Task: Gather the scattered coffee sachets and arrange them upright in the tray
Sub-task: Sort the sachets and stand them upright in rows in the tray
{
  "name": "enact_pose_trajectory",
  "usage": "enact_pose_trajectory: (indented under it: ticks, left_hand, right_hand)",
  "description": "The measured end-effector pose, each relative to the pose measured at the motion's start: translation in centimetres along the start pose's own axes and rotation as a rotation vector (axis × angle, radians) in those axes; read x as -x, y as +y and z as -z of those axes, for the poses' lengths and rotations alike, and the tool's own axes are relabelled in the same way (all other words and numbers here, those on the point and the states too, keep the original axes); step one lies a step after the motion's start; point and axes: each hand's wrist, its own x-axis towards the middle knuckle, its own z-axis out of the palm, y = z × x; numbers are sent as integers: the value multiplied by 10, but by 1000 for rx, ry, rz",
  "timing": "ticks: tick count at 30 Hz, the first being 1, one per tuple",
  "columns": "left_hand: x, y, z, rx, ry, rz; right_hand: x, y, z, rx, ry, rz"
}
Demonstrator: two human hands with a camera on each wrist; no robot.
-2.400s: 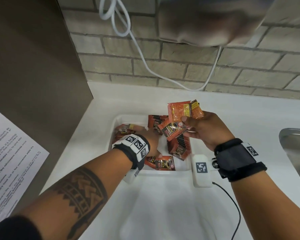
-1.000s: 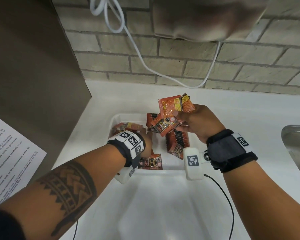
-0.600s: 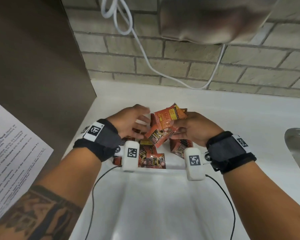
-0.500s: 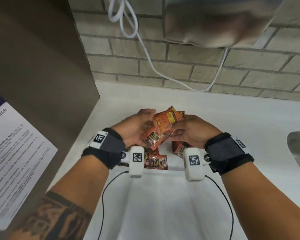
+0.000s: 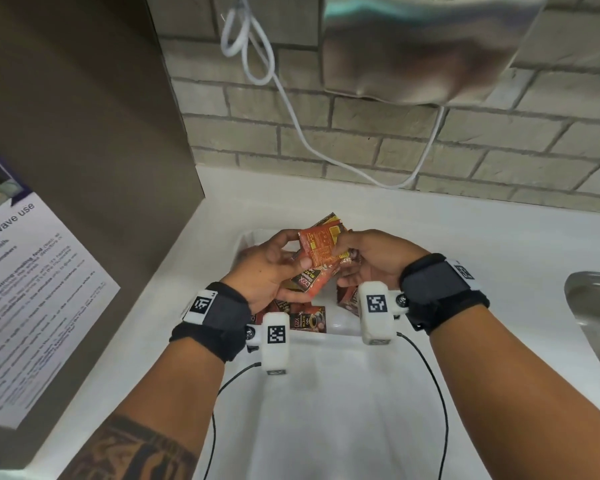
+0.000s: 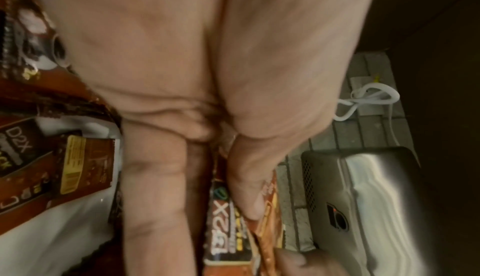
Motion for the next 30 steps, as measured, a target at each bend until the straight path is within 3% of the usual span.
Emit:
enact_pose_trajectory:
  ticks: [7,13,20,30]
  left_hand:
    - [-1,-3,-19,-70,95,-68]
    - [-8,-11,-12,127,75,-147]
    - [-25,-14,11,-118,239,-210]
    - [-35,-19,31,-28,192,-146]
  right_hand:
    - [-6,6,0,-105,84,160]
    - [-9,12,-11,-128,92,233]
    - [-27,21,-35,75,299,253]
    - [-30,20,-33,-213,434,251]
